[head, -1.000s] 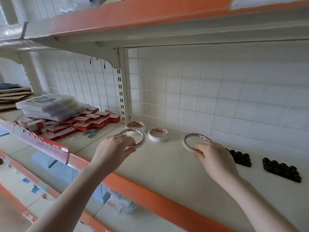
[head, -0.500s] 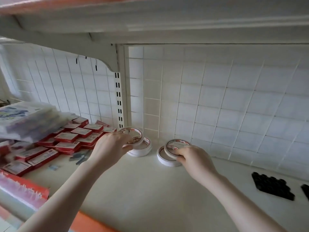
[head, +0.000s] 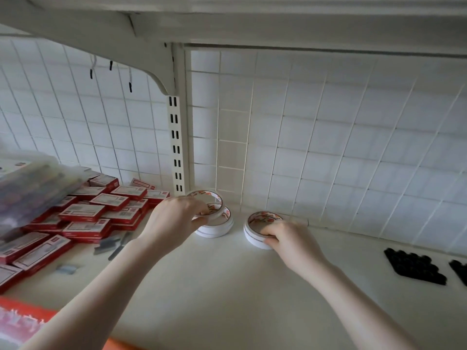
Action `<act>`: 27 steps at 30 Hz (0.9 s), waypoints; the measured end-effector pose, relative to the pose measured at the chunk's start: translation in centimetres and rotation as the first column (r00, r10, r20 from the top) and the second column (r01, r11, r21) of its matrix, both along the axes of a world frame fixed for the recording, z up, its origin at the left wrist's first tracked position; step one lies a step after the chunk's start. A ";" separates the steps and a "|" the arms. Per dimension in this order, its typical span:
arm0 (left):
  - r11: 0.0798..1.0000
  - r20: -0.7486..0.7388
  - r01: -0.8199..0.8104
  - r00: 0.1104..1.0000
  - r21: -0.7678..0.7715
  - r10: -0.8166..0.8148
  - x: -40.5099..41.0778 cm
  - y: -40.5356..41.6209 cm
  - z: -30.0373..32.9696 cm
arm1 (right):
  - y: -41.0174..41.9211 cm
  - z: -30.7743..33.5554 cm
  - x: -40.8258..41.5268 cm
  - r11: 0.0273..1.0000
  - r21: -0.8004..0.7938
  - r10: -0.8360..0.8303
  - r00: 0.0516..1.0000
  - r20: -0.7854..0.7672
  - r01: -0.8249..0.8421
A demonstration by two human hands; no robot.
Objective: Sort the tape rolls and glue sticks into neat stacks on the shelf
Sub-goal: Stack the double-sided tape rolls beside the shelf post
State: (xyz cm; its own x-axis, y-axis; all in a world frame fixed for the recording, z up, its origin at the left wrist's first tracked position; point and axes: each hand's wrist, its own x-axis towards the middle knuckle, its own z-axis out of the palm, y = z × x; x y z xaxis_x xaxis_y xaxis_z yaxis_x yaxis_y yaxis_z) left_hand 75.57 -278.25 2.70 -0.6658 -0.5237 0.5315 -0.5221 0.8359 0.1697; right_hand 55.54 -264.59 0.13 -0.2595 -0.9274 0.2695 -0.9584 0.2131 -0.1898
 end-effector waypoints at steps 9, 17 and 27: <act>1.000 -0.022 0.031 0.999 -0.002 -0.031 0.4 -0.4 -0.4 | -0.2 -0.5 0.1 0.999 0.018 -0.028 0.999 0.031 0.028; 0.999 0.049 0.034 0.998 0.017 -0.035 -0.4 -0.8 -1.0 | -0.2 -0.8 -0.1 1.000 -0.003 -0.025 0.999 0.035 0.025; 0.998 0.104 0.041 0.993 0.053 -0.047 -1.9 -1.7 -2.4 | 1.2 0.4 -1.6 0.988 -0.144 -0.057 0.998 0.035 0.062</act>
